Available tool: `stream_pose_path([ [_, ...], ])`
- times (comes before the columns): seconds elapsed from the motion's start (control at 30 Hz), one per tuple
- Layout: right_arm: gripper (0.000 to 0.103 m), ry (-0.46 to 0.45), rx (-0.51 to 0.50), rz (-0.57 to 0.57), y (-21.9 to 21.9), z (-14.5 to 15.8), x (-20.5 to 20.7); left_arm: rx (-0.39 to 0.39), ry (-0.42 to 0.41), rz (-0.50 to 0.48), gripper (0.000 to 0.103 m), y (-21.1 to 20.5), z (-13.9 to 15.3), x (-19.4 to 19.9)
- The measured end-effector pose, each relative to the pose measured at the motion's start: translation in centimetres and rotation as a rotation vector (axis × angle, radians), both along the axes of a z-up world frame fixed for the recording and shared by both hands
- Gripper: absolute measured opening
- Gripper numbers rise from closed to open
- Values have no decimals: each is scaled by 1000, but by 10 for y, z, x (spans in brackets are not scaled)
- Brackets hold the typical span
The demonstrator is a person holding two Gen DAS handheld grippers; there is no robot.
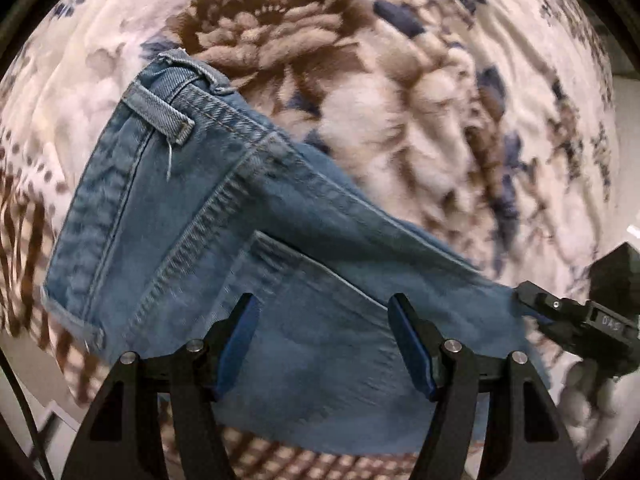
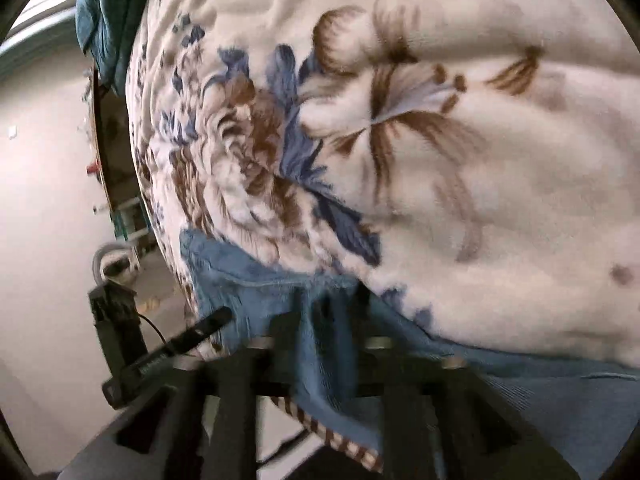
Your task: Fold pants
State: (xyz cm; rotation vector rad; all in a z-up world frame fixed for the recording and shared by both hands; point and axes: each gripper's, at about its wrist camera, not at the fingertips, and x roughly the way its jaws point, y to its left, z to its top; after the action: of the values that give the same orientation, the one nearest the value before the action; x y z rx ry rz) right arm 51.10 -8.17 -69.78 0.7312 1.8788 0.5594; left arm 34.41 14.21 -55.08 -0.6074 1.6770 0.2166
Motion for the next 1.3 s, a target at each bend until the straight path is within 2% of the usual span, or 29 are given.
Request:
stream_pose_path([
  [0.03,63,-19,9,6,0,3,4,-17,-4,8,65,-3,5,2],
  [0.07,68,-38,26,31,-1,9,5,-32,-11,11,65,-8,9,4],
  [0.17,68,-68,44,141,8,17,-5,-92,4,10,65,-27,11,12],
  [0.2,58,-97,23,190,12,19,-9,-115,21,12,65,-34,9,16],
  [0.23,34,-142,-19,247,17,22,-15,-134,34,11,65,-38,6,18],
  [0.3,16,-229,-77,343,25,28,-28,-192,71,12,65,-53,-1,26],
  [0.43,10,-357,-78,357,22,47,-51,-256,117,-32,65,-83,-1,44],
  [0.6,7,-605,-69,342,15,91,-77,-221,185,-197,65,-119,1,58],
  [0.73,7,-681,-69,376,23,103,-92,-203,256,-320,65,-151,-11,70],
  [0.8,7,-679,-40,384,25,104,-96,-145,281,-382,65,-160,-24,69],
  [0.83,7,-678,-36,391,32,102,-97,-132,275,-393,60,-161,-26,67],
  [0.87,7,-665,-27,408,31,101,-97,-106,255,-409,44,-161,-27,66],
  [0.93,7,-619,6,416,27,97,-94,-83,227,-416,30,-155,-26,64],
  [1.07,10,-411,133,237,-9,77,-71,-122,201,-367,26,-136,-23,53],
  [1.13,32,-302,157,158,-24,60,-55,-124,193,-354,26,-133,-20,48],
  [1.17,37,-247,182,131,-27,49,-47,-121,180,-356,26,-132,-17,46],
  [1.2,44,-194,214,132,-24,40,-43,-118,171,-356,26,-132,-16,45],
  [1.3,44,-44,263,202,-3,4,-33,-120,147,-332,26,-128,-10,39],
])
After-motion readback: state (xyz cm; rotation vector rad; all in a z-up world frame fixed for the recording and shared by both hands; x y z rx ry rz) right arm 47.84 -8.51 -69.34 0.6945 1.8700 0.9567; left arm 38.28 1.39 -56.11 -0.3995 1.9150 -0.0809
